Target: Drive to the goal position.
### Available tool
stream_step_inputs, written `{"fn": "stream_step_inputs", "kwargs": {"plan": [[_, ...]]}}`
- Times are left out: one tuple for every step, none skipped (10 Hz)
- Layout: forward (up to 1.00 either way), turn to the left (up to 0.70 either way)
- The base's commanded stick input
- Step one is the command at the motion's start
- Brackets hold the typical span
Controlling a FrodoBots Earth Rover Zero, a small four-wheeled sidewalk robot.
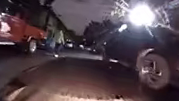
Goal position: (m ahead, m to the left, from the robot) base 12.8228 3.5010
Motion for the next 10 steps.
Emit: {"fn": "stream_step_inputs", "kwargs": {"plan": [[0.30,0.00],[0.30,0.00],[0.30,0.00],[0.30,0.00],[0.30,0.00],[0.30,0.00],[0.30,0.00],[0.30,0.00],[0.30,0.00],[0.30,0.00]]}}
